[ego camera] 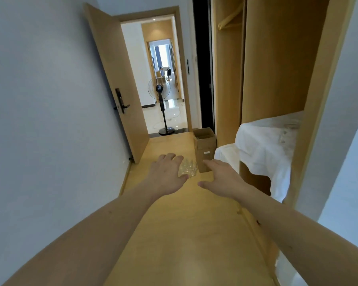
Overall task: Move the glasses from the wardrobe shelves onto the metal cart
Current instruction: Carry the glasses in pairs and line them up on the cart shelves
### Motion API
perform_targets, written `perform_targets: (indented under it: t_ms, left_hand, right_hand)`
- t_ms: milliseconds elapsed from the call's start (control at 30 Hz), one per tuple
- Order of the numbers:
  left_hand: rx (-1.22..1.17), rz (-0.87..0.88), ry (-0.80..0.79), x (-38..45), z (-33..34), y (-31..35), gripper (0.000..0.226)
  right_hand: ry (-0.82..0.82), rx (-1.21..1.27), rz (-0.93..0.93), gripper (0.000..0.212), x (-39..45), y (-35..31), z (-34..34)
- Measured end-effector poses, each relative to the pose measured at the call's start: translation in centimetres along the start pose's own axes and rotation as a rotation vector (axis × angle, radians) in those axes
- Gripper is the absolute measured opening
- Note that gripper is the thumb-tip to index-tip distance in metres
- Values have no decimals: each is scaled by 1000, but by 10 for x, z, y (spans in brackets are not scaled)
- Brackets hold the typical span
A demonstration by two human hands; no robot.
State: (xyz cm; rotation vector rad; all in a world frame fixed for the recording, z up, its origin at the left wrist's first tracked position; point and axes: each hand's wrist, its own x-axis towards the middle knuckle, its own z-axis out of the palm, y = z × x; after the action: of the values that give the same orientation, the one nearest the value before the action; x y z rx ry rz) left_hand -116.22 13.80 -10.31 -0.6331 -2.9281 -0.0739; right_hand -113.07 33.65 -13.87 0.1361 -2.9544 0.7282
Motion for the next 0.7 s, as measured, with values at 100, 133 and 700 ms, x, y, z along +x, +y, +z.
perform_targets:
  t_ms: [100,133,700]
  left_hand:
    - [-18,55,-3,36,12,-3,68]
    - [-26,71,-4,49,15,-5,68]
    - [-294,340,-43,248,54,-83,65]
  right_hand:
    - [8,-20,41,74,22,10,-3]
    - [13,-26,56,74,31,12,-4]
    - [96,-213,380,78,180,6,2]
